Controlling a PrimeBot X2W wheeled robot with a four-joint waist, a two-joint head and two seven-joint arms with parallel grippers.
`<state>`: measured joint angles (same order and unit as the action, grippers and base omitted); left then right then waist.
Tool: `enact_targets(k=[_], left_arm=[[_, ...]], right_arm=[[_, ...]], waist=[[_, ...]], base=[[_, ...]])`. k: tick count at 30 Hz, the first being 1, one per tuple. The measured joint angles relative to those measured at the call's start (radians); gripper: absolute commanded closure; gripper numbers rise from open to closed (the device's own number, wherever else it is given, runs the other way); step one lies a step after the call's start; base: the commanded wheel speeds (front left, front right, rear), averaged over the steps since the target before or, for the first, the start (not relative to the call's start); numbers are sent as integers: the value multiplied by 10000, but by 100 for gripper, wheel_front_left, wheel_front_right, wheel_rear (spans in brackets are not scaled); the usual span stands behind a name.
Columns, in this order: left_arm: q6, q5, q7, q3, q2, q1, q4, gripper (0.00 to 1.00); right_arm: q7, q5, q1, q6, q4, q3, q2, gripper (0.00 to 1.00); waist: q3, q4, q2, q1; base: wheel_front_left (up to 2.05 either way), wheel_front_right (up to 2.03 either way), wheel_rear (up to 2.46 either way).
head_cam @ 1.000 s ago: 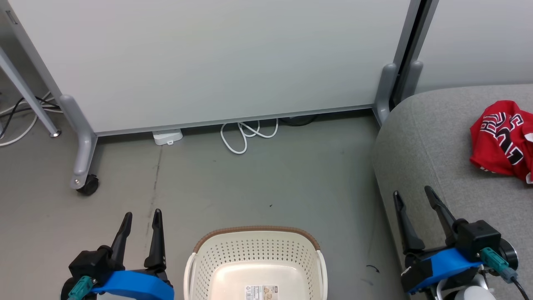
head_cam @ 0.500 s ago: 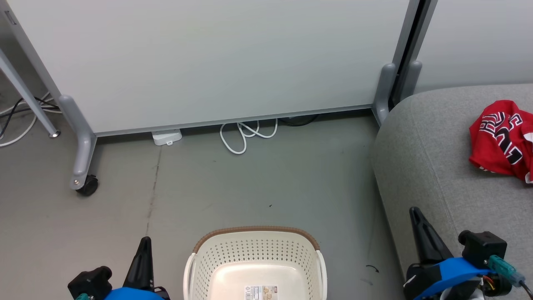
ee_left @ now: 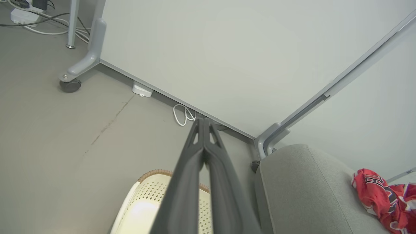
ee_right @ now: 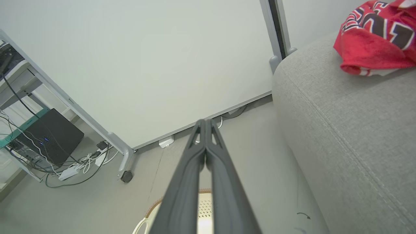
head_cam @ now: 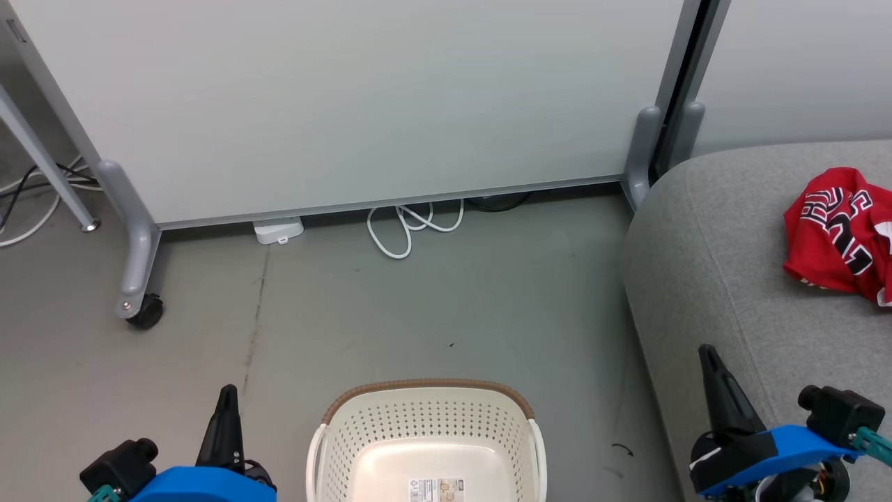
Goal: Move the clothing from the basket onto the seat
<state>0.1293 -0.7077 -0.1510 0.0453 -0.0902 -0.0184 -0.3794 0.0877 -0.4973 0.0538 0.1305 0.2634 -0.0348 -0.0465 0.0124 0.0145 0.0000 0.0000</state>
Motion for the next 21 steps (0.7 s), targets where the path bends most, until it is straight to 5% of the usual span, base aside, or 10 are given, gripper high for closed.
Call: enact_targets(k=[21], left_arm=[[0,-2477,713,-420,107,-220,370,100]], right_arm=[[-533,-3058,92,-2,-46,-215,0,100]], waist=[[-18,-28,0,0]], base=[[0,0,0]])
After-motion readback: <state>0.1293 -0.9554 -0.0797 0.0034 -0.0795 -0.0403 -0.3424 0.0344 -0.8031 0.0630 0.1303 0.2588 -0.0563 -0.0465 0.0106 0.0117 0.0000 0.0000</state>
